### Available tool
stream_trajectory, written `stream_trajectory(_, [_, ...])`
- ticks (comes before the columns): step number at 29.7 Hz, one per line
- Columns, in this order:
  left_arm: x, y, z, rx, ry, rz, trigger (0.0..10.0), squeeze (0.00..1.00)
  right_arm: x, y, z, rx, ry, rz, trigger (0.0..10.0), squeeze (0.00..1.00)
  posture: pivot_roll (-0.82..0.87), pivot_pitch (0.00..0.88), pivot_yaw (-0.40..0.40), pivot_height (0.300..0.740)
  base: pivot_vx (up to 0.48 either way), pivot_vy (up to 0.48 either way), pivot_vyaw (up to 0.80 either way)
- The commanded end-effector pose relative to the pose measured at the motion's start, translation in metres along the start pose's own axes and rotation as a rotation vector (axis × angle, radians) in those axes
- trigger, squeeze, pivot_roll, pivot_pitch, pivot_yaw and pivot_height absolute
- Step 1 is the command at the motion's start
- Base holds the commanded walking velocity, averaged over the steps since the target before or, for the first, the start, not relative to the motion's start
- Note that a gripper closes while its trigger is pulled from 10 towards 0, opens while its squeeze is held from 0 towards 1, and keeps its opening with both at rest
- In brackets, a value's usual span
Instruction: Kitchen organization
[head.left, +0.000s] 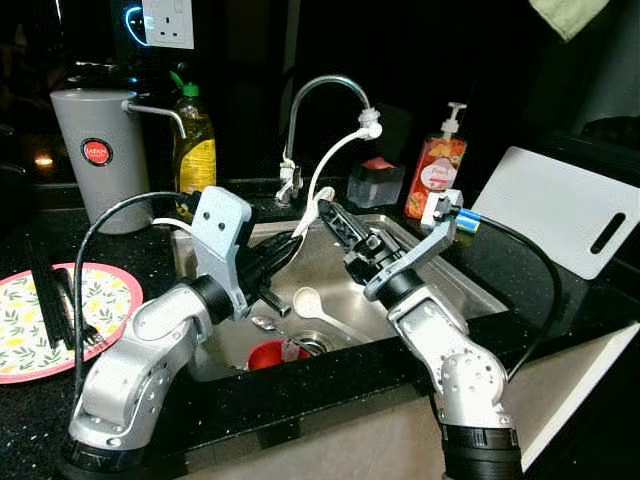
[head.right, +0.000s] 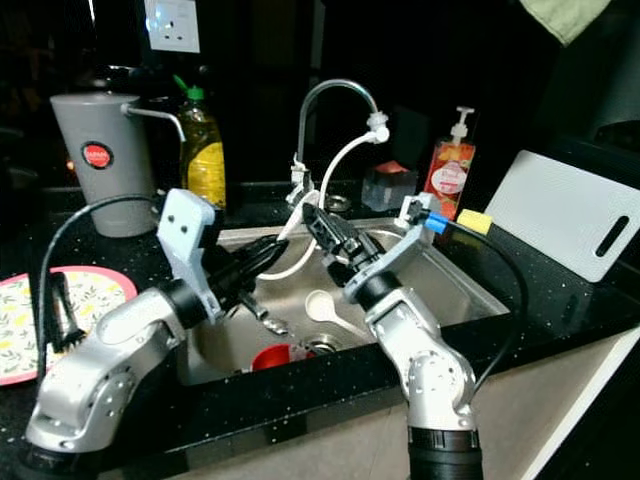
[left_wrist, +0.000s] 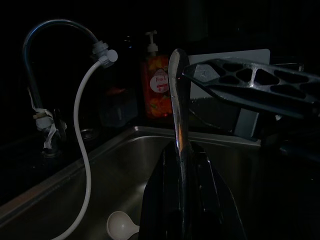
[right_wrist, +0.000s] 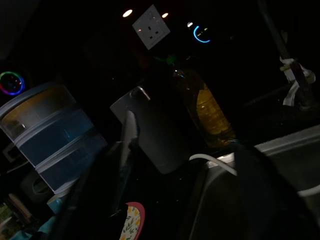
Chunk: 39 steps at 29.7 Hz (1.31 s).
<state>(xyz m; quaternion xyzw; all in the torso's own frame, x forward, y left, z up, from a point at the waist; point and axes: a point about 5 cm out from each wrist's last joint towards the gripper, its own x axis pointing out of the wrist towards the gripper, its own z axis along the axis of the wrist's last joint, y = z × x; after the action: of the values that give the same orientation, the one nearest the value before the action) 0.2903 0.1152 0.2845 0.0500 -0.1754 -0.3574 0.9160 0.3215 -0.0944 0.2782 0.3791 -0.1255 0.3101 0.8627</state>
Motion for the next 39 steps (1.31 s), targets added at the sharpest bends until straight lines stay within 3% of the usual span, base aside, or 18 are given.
stream_trajectory(1, [0.001, 0.000, 0.007, 0.030, -0.026, -0.008, 10.0, 0.00, 0.000, -0.002, 0.005, 0.023, -0.019, -0.005, 10.0, 0.97, -0.04, 0.000, -0.113, 0.740, 0.000, 0.000, 0.00])
stream_trajectory(2, [0.001, -0.001, 0.006, 0.029, -0.025, -0.014, 10.0, 0.00, 0.000, -0.002, 0.006, 0.028, -0.020, 0.000, 10.0, 0.79, -0.04, 0.000, -0.112, 0.740, 0.000, 0.000, 0.00])
stream_trajectory(3, [0.001, -0.001, 0.005, 0.029, -0.024, -0.019, 10.0, 0.00, 0.000, -0.001, 0.006, 0.030, -0.020, 0.003, 10.0, 0.04, -0.04, 0.000, -0.112, 0.740, 0.000, 0.000, 0.00])
stream_trajectory(4, [0.001, -0.002, 0.004, 0.029, -0.021, -0.021, 10.0, 0.00, 0.000, 0.000, 0.006, 0.037, -0.019, 0.008, 10.0, 0.00, -0.04, 0.000, -0.112, 0.740, 0.000, 0.000, 0.00])
stream_trajectory(11, [0.002, -0.007, -0.002, 0.005, -0.003, -0.056, 10.0, 0.00, -0.003, 0.009, 0.008, 0.110, -0.018, 0.088, 10.0, 0.00, -0.04, 0.000, -0.103, 0.740, 0.000, 0.000, 0.00])
stream_trajectory(20, [0.003, -0.019, -0.005, -0.059, -0.008, -0.132, 10.0, 0.00, -0.006, 0.017, 0.004, 0.116, 0.011, 0.153, 10.0, 0.00, -0.05, 0.000, -0.105, 0.740, 0.000, 0.000, 0.00])
stream_trajectory(21, [0.002, -0.020, -0.006, -0.059, -0.006, -0.136, 10.0, 0.00, -0.006, 0.017, 0.003, 0.115, 0.013, 0.152, 7.3, 0.00, -0.05, 0.000, -0.106, 0.740, 0.000, 0.000, 0.00])
stream_trajectory(22, [0.002, -0.020, -0.006, -0.057, -0.004, -0.136, 10.0, 0.00, -0.006, 0.017, 0.003, 0.115, 0.015, 0.151, 7.3, 0.00, -0.05, 0.000, -0.106, 0.740, 0.000, 0.000, 0.00])
stream_trajectory(23, [0.002, -0.020, -0.006, -0.055, -0.004, -0.130, 10.0, 0.00, -0.006, 0.017, 0.003, 0.116, 0.017, 0.149, 4.4, 0.00, -0.05, 0.000, -0.108, 0.740, 0.000, 0.000, 0.00])
stream_trajectory(24, [0.002, -0.020, -0.006, -0.055, -0.004, -0.130, 10.0, 0.00, -0.006, 0.017, 0.003, 0.116, 0.017, 0.149, 4.4, 0.00, -0.05, 0.000, -0.108, 0.740, 0.000, 0.000, 0.00])
stream_trajectory(26, [0.002, -0.019, -0.006, -0.059, -0.007, -0.121, 10.0, 0.00, -0.006, 0.016, 0.003, 0.117, 0.022, 0.148, 2.3, 0.00, -0.04, 0.000, -0.110, 0.740, 0.000, 0.000, 0.00])
stream_trajectory(27, [0.002, -0.018, -0.006, -0.061, -0.008, -0.118, 10.0, 0.00, -0.006, 0.016, 0.003, 0.118, 0.025, 0.147, 0.0, 0.00, -0.04, 0.000, -0.111, 0.740, 0.000, 0.000, 0.00])
stream_trajectory(28, [0.002, -0.018, -0.005, -0.062, -0.009, -0.117, 10.0, 0.00, -0.006, 0.016, 0.002, 0.117, 0.028, 0.146, 4.0, 0.00, -0.04, 0.000, -0.111, 0.740, 0.000, 0.000, 0.00])
stream_trajectory(30, [0.002, -0.017, -0.005, -0.062, -0.010, -0.116, 10.0, 0.00, -0.006, 0.016, 0.002, 0.116, 0.030, 0.145, 4.0, 0.00, -0.04, 0.000, -0.111, 0.740, 0.000, 0.000, 0.00])
stream_trajectory(31, [0.002, -0.017, -0.005, -0.062, -0.010, -0.115, 10.0, 0.00, -0.006, 0.016, 0.002, 0.115, 0.031, 0.153, 0.0, 0.00, -0.04, 0.000, -0.112, 0.740, 0.000, 0.000, 0.00])
stream_trajectory(39, [0.002, -0.016, -0.004, -0.063, -0.015, -0.109, 10.0, 0.00, -0.007, 0.019, 0.001, 0.108, 0.033, 0.164, 0.0, 0.00, -0.04, 0.000, -0.111, 0.740, 0.000, 0.000, 0.00])
